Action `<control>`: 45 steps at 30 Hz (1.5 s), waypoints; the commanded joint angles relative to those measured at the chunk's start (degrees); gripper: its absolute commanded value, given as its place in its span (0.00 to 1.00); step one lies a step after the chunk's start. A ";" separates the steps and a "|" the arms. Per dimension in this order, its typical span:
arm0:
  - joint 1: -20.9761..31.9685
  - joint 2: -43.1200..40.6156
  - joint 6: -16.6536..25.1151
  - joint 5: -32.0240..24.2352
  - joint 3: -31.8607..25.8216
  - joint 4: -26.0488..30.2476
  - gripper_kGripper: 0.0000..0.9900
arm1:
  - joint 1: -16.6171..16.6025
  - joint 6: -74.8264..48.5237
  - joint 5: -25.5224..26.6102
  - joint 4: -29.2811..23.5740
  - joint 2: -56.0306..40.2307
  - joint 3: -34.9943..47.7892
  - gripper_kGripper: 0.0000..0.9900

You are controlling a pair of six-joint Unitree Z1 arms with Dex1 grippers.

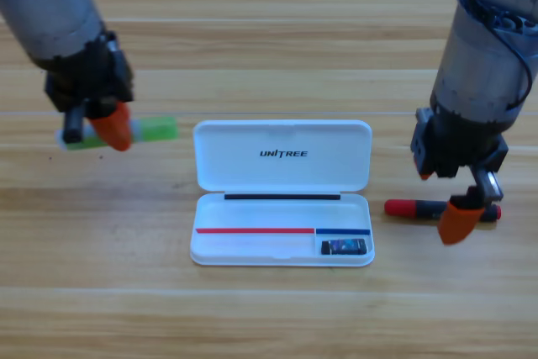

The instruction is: Clean up eraser and pencils

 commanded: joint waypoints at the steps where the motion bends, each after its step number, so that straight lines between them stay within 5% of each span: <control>1: -10.49 2.63 -2.35 0.32 -2.43 1.18 0.00 | -11.02 -4.00 -2.76 -8.06 7.89 3.25 0.88; 5: -13.13 6.15 -2.35 -0.03 -4.01 1.18 0.00 | -13.13 -5.76 -3.46 -10.35 11.32 3.33 0.88; 21: -15.94 16.87 -2.52 -0.56 -5.50 -3.66 0.00 | -13.21 -7.69 0.14 -10.44 14.40 4.21 0.76; 29: -17.00 19.16 -3.05 -0.73 -6.91 -3.92 0.00 | -13.13 -9.27 1.46 -10.44 14.75 5.27 0.46; 35: -17.79 20.30 -3.58 -1.00 -8.23 -3.92 0.00 | -13.13 -10.41 1.73 -10.44 14.22 5.53 0.00; 45: -18.40 21.71 -4.98 -2.14 -9.46 -3.92 0.00 | -12.69 -10.41 2.17 -8.94 8.95 6.32 0.00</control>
